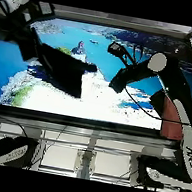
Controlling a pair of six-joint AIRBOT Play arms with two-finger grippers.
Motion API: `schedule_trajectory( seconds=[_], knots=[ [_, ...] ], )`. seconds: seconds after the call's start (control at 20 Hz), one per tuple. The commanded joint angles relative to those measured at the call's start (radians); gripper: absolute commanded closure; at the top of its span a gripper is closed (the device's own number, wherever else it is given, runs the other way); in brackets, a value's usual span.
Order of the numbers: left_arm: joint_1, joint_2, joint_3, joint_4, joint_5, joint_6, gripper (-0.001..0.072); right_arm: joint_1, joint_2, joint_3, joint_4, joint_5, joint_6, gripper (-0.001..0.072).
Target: Fold the clothes and pants, and hang the long-sleeved shirts on hangers.
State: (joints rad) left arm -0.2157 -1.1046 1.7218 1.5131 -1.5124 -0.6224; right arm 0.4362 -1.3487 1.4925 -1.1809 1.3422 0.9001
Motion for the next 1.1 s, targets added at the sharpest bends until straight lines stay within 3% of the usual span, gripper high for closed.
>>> schedule_trajectory(
  seconds=[0.0,0.15,0.2,0.35,0.45,0.55,1.05],
  knots=[
    [-0.013,0.076,0.003,-0.008,-0.07,0.01,0.069,0.001,0.002,0.0,0.071,-0.008,-0.056,0.0369],
    [-0.013,0.105,0.002,-0.008,-0.07,0.01,0.069,0.045,0.001,0.0,0.199,-0.062,-0.084,0.0366],
    [-0.013,0.107,0.002,-0.008,-0.07,0.008,0.069,0.085,0.001,0.0,0.197,-0.087,-0.083,0.0322],
    [-0.013,0.105,0.002,-0.008,-0.066,-0.025,0.069,0.229,-0.001,0.0,0.126,-0.148,-0.078,0.0303],
    [-0.013,0.106,0.002,-0.008,-0.066,-0.025,0.069,0.316,-0.002,-0.003,0.061,-0.215,-0.024,0.0202],
    [-0.013,0.106,0.002,-0.007,-0.066,-0.025,0.0689,0.375,-0.013,-0.025,0.043,-0.322,0.053,0.0047],
    [-0.013,0.106,0.002,-0.003,-0.055,-0.024,0.0689,0.545,-0.134,-0.088,0.023,-0.447,0.238,0.0048]
  ],
)
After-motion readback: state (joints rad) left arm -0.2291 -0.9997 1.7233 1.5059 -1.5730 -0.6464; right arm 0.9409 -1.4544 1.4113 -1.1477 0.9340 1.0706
